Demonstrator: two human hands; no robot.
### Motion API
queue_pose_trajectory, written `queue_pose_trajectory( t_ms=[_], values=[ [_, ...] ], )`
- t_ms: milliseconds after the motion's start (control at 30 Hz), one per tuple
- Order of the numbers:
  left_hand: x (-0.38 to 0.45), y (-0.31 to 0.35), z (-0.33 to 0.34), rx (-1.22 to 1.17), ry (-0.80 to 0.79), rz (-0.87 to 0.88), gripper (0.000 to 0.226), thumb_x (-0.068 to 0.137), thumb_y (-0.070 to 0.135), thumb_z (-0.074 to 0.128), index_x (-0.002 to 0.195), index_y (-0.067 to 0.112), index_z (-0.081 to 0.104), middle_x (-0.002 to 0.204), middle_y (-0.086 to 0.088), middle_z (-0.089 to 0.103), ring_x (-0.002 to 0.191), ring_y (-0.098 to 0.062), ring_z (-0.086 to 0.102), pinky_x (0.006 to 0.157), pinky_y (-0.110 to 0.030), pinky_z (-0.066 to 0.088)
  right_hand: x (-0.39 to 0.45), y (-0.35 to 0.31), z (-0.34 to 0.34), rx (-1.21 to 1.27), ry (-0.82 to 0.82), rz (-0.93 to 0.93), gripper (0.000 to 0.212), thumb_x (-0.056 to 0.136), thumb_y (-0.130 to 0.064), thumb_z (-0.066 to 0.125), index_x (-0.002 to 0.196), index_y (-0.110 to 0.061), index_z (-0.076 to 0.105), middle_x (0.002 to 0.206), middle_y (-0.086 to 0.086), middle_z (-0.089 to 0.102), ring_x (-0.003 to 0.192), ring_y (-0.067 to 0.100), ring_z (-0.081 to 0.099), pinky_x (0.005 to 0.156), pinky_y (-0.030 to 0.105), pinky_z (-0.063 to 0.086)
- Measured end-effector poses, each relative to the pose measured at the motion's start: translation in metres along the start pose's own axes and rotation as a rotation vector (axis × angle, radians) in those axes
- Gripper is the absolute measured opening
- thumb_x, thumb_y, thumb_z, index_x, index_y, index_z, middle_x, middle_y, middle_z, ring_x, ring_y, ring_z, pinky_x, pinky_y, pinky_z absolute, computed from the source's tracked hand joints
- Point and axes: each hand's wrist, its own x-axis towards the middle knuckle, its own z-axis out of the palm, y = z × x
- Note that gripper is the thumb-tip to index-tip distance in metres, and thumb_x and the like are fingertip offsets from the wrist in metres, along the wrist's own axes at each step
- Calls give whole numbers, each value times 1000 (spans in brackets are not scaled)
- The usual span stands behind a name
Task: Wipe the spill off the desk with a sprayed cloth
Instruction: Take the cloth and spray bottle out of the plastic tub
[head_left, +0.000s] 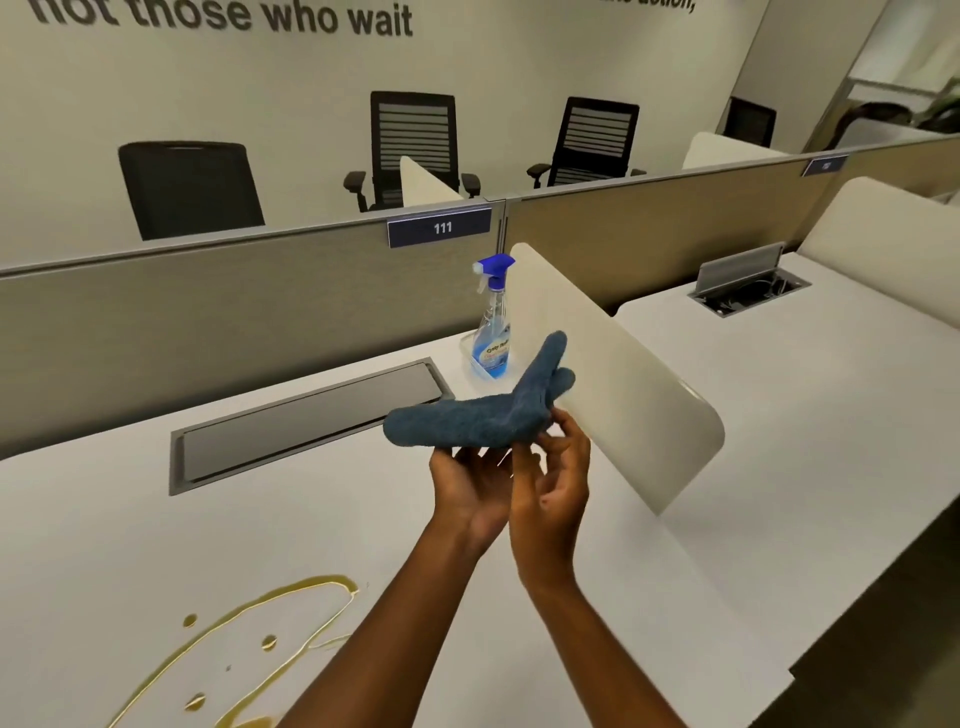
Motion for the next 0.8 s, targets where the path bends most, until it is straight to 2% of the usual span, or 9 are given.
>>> queue_pose_trajectory(
  t_ms=[100, 200, 333, 400, 467, 567, 700, 800],
  values=[
    [-16, 11, -4, -51, -36, 58, 60, 92, 55, 46, 133, 13, 57, 122, -18, 68, 103, -38, 68, 83, -50, 58, -34, -1, 0, 13, 0, 53, 45, 89, -19, 66, 105, -59, 55, 133, 1, 56, 116, 18, 61, 93, 29, 55],
    [-28, 23, -11, -42, -32, 98, 57, 90, 55, 48, 127, 14, 60, 120, -18, 69, 112, -39, 63, 92, -56, 53, -57, 3, -2, 3, -28, 84, 40, 85, -20, 70, 104, -52, 58, 134, -4, 54, 118, 12, 59, 95, 23, 52],
    [-35, 38, -26, -26, 21, 141, 61, 89, 62, 44, 128, 18, 61, 127, -14, 64, 124, -38, 55, 105, -58, 41, -74, 18, -13, -126, -100, 132, 53, 83, 2, 69, 110, -40, 53, 125, -5, 59, 110, 13, 62, 92, 21, 53],
    [-37, 47, -34, -3, 42, 182, 57, 89, 63, 42, 123, 20, 62, 124, -12, 64, 121, -35, 56, 106, -57, 40, -71, 28, -22, -172, -76, 186, 52, 83, 11, 60, 110, -32, 53, 120, -6, 60, 104, 15, 63, 88, 24, 55],
    [-37, 56, -41, 26, 62, 215, 54, 90, 63, 40, 115, 21, 63, 116, -11, 65, 111, -33, 59, 102, -54, 43, -61, 38, -31, -179, -22, 234, 46, 81, 15, 52, 105, -24, 52, 117, -9, 59, 101, 16, 63, 81, 19, 53],
    [-34, 68, -53, 50, 67, 230, 54, 91, 64, 39, 113, 21, 63, 113, -11, 65, 107, -32, 59, 101, -54, 43, -32, 50, -38, -190, 12, 309, 37, 84, 10, 53, 105, -21, 50, 117, -6, 57, 102, 17, 62, 71, 14, 50],
    [-23, 80, -61, 62, 85, 247, 57, 90, 66, 37, 115, 21, 62, 116, -11, 64, 111, -33, 57, 104, -56, 40, 27, 65, -28, -232, -26, 341, 28, 88, -5, 60, 110, -18, 50, 119, -2, 57, 101, 18, 61, 73, 29, 52],
    [-13, 87, -63, 72, 109, 271, 57, 90, 66, 36, 114, 21, 62, 116, -11, 64, 109, -33, 58, 103, -55, 40, 81, 77, -4, -258, -72, 295, 30, 88, -10, 66, 114, -14, 51, 119, 3, 57, 100, 20, 61, 72, 19, 49]
  ],
)
